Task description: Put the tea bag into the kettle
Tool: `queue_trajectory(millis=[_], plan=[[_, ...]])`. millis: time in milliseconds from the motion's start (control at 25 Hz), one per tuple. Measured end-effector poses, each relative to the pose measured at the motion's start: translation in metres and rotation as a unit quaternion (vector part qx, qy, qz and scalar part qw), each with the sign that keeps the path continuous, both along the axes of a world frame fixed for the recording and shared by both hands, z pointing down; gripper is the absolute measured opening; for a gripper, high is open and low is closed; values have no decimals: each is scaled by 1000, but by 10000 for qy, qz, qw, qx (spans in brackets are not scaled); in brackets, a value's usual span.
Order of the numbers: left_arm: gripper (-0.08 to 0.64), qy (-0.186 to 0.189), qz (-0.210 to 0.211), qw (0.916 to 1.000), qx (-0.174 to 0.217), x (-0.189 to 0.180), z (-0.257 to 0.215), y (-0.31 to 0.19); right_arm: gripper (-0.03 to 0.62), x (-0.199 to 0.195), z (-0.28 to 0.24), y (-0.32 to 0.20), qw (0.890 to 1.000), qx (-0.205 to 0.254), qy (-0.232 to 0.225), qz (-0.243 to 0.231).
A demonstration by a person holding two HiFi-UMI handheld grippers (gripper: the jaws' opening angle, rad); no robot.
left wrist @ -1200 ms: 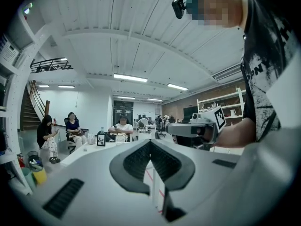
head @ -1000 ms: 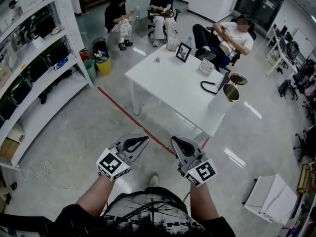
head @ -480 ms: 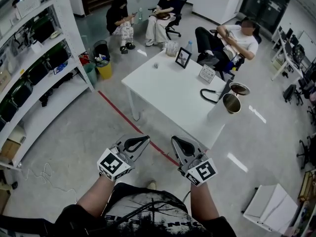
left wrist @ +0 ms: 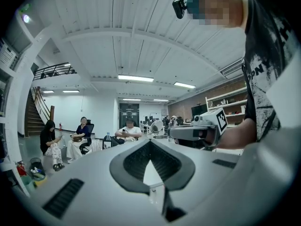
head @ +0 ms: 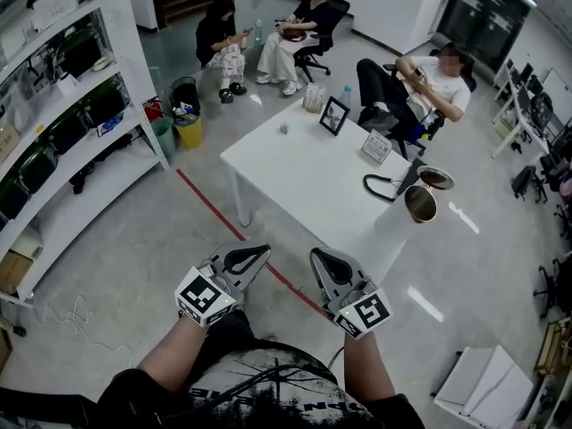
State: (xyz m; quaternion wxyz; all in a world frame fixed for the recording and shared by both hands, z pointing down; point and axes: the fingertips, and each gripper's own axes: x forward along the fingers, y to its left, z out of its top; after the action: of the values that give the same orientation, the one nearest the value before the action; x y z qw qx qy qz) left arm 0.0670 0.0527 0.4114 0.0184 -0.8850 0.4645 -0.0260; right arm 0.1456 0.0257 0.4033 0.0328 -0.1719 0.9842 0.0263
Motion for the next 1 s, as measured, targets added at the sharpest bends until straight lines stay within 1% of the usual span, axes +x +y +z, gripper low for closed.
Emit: queue_trajectory(millis=[200, 360, 520, 680, 1000], plan=[[8, 44, 90, 9999, 40, -10, -1, -24, 12, -9, 1, -19, 10000, 18, 23, 83], [8, 71, 212, 9997, 66, -25, -2, -49, 11, -24, 1, -42, 9997, 41, 91, 202], [8, 101, 328, 9994, 55, -48, -2, -77, 11, -47, 0, -68, 9994, 78, 149, 297], [8, 98, 528, 9985, 86, -71, -8, -108, 11, -72, -7, -97, 9983, 212, 242, 489], [8, 109, 828, 9965, 104, -122, -13, -169, 11, -118, -12, -150, 9959, 209, 251, 839]])
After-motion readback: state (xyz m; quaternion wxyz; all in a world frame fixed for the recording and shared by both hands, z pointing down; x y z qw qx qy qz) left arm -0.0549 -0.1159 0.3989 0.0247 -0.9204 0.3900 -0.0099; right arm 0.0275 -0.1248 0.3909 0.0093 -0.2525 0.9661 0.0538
